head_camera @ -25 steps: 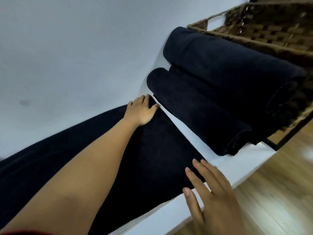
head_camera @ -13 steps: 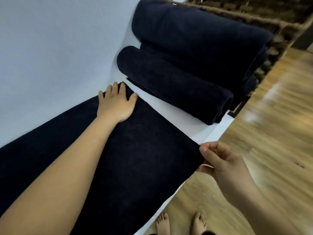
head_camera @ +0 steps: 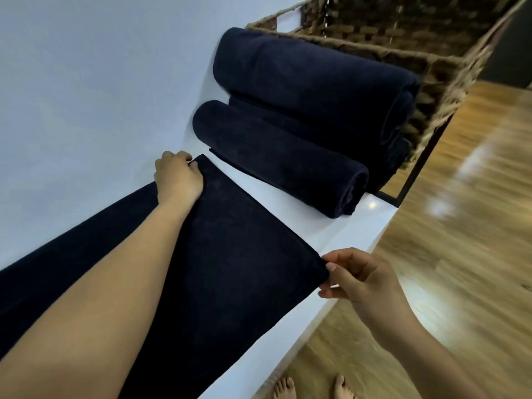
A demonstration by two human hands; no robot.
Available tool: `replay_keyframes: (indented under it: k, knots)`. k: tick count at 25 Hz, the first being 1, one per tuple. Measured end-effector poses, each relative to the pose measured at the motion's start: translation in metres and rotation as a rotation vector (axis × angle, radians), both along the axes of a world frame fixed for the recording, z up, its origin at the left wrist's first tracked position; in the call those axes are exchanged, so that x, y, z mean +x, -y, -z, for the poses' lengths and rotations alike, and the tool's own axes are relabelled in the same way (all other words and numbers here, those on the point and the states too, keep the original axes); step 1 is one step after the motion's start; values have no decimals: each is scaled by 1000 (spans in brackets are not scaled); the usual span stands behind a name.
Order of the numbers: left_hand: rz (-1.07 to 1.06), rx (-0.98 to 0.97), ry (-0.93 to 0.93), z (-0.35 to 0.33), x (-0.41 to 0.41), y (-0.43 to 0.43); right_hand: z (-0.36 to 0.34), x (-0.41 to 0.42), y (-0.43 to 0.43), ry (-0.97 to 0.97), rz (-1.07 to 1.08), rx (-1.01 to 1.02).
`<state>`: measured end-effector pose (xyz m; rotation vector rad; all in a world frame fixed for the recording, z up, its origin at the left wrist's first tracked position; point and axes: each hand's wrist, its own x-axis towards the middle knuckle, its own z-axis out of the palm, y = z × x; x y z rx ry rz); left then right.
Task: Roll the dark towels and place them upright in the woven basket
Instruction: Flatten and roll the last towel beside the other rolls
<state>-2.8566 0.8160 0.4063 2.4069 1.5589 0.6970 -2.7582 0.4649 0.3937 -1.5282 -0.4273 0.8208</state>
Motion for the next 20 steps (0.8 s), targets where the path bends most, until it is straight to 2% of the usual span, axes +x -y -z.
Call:
replay_keyframes:
  k: [3,7,9,10,12,14,16,18,20]
  knots:
    - [-15,140,-10,3,-3,10,-5,-5,-2,-54,61,-3]
    - [24,81,74,4,-7,5,-8,-8,-14,-199,-10,-110]
    - [12,115,85,3,-7,6,-10,-6,-18,-157,7,-147]
    - [1,139,90,3,-6,8,-9,-5,-18,-22,22,-164]
    - [4,101,118,1,-3,11,-8,-10,-17,397,11,-125]
    - [28,40,156,0,-3,11,2,-14,-15,892,-72,51]
    - [15,-2,173,-3,-4,8,17,-15,-13,1268,-218,223]
    - [-15,-78,105,-11,-3,4,25,-13,-15,1446,-288,307]
    - [-59,-206,25,-23,5,-1,25,-11,-18,1521,-286,332]
